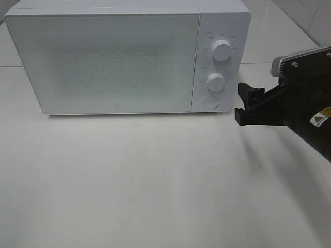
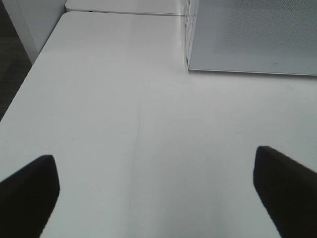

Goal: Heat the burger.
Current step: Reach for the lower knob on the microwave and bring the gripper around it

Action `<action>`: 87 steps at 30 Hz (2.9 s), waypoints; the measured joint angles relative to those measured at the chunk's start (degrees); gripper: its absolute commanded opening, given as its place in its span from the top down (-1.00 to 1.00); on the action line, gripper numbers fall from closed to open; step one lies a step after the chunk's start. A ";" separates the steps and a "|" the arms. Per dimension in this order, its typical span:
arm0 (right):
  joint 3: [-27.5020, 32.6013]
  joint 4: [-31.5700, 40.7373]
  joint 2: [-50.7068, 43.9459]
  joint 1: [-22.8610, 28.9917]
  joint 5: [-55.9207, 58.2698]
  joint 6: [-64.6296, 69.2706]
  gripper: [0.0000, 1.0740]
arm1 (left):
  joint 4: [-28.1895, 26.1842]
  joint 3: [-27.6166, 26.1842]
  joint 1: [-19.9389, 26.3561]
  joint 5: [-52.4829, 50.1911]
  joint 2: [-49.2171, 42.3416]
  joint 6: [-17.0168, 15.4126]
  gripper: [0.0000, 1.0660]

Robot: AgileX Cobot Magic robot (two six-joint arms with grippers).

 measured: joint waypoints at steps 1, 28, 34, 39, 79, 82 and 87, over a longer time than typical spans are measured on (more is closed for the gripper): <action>-0.06 1.66 0.63 0.97 -0.74 0.00 -0.35 | 0.00 0.00 0.00 0.00 0.00 0.00 -0.87; -11.12 25.95 16.04 15.07 -8.65 -0.11 -0.47 | 0.00 0.00 0.00 0.00 0.00 0.00 -0.87; -14.84 26.01 18.96 15.07 -8.82 -0.06 -0.45 | 0.00 0.00 0.00 0.00 0.00 0.00 -0.87; -18.28 25.95 21.94 14.44 -8.82 -0.06 -0.42 | 0.00 0.00 0.00 0.00 0.00 0.06 -0.87; -28.13 26.76 30.31 9.51 -8.71 2.23 0.03 | 0.00 0.00 0.00 0.00 0.00 0.11 -0.87; -28.36 25.78 30.31 9.57 -8.31 2.23 0.31 | 0.00 0.00 0.00 0.00 0.00 0.11 -0.87; -28.36 24.92 30.31 9.63 -8.02 2.29 0.70 | 0.00 0.00 0.00 0.00 0.00 0.11 -0.87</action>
